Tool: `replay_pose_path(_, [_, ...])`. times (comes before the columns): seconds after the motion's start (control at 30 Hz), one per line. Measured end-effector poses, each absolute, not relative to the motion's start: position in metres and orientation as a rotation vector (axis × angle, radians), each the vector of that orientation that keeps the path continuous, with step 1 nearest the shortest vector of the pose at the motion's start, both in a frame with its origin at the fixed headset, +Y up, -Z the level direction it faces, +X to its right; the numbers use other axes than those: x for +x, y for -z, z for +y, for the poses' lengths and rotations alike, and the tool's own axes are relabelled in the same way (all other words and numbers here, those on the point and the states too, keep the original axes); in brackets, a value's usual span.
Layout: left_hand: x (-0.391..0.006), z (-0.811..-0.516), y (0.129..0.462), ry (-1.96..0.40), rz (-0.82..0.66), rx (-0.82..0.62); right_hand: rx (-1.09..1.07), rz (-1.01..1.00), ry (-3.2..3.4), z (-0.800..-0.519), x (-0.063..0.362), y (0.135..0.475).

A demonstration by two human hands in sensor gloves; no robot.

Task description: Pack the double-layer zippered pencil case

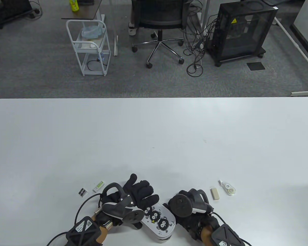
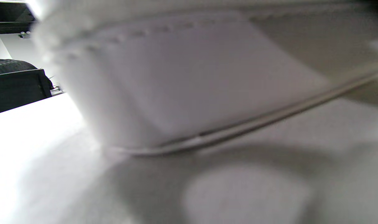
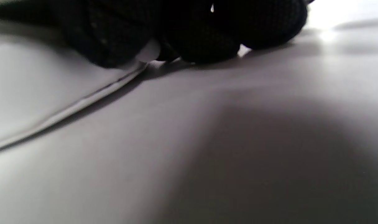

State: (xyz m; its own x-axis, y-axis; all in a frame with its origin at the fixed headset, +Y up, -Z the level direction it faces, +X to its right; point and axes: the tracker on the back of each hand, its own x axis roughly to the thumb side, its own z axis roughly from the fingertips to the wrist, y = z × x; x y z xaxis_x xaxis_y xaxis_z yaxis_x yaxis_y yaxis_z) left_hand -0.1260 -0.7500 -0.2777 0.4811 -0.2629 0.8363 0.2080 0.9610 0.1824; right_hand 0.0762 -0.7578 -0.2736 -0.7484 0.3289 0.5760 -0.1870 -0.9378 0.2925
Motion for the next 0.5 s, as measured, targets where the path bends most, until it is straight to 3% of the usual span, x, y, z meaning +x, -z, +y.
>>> replay_pose_path(0.1, [-0.127,-0.75,0.278,0.282,-0.997,0.051,0.953,0.314,-2.735,-0.759,0.077,0.275])
replay_pose_path(0.23, [-0.129,-0.75,0.282,0.276,-0.901,0.026,0.928,0.104,-2.968,-0.755,0.085,0.28])
replay_pose_path(0.43, [-0.141,-0.745,0.296,0.181,-0.706,-0.023,0.626,0.032,-3.01,-0.752,0.126,0.296])
replay_pose_path(0.5, [-0.142,-0.745,0.298,0.148,-0.647,-0.025,0.56,0.092,-2.975,-0.753,0.125,0.296])
